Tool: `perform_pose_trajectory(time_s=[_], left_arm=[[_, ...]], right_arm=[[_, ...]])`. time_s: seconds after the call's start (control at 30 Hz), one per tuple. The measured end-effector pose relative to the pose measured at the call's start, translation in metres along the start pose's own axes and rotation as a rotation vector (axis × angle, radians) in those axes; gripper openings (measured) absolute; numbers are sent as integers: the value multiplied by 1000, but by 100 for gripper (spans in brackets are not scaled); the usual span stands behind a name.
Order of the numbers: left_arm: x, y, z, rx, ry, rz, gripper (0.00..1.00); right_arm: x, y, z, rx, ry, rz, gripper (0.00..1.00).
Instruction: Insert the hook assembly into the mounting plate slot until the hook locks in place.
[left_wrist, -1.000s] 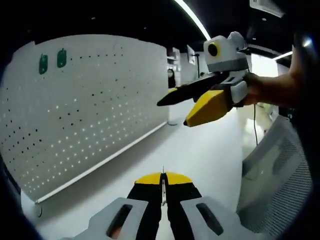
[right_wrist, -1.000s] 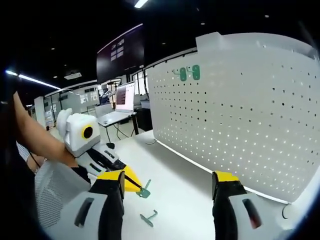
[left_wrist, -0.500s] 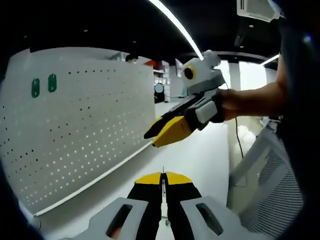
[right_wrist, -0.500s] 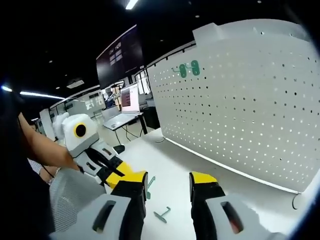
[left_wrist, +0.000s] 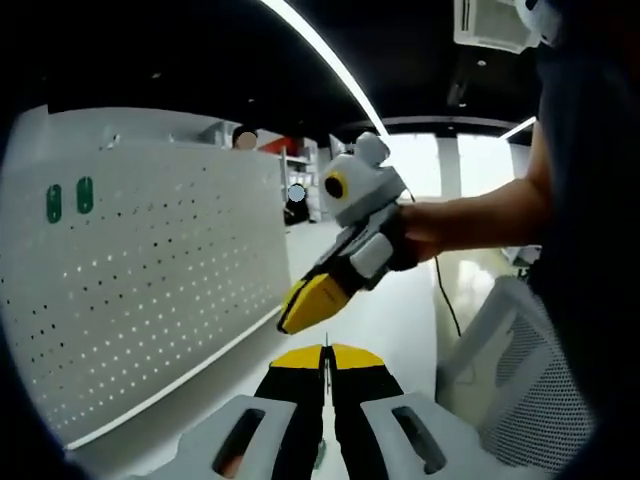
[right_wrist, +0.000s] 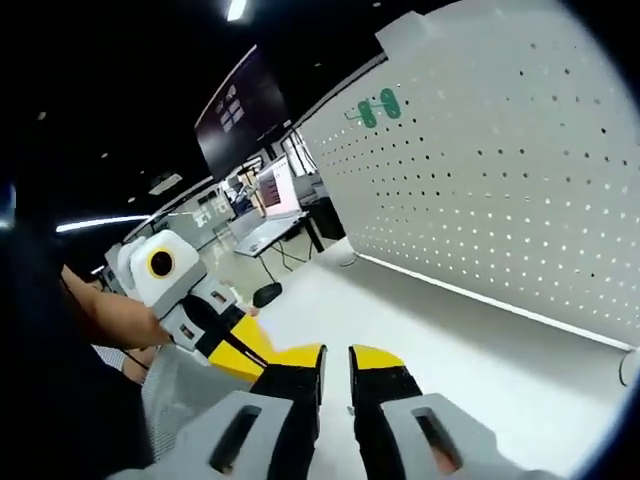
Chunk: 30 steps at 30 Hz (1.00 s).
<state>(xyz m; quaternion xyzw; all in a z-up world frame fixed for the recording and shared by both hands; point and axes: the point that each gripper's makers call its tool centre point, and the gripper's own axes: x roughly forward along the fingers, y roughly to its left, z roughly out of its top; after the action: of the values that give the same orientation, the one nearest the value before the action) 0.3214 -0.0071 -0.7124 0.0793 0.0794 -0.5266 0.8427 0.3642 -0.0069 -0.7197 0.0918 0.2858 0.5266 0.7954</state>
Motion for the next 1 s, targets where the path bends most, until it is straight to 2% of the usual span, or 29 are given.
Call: perform_pose_trajectory(time_s=[0.1,0.37,0.77,1.0], left_arm=[[1,-2,2,10,-4,-6,1],[3,-9,7,40,-12,-30,1],[5,-23,9,118,6,-63,1],[6,-27,7,145,18,-79,1]], right_arm=[[-1,7,-3,30,21,42,6],[-1,12,-6,109,43,94,6],[0,19,-19,200,103,130,5],[1,21,-23,222,121,129,4]])
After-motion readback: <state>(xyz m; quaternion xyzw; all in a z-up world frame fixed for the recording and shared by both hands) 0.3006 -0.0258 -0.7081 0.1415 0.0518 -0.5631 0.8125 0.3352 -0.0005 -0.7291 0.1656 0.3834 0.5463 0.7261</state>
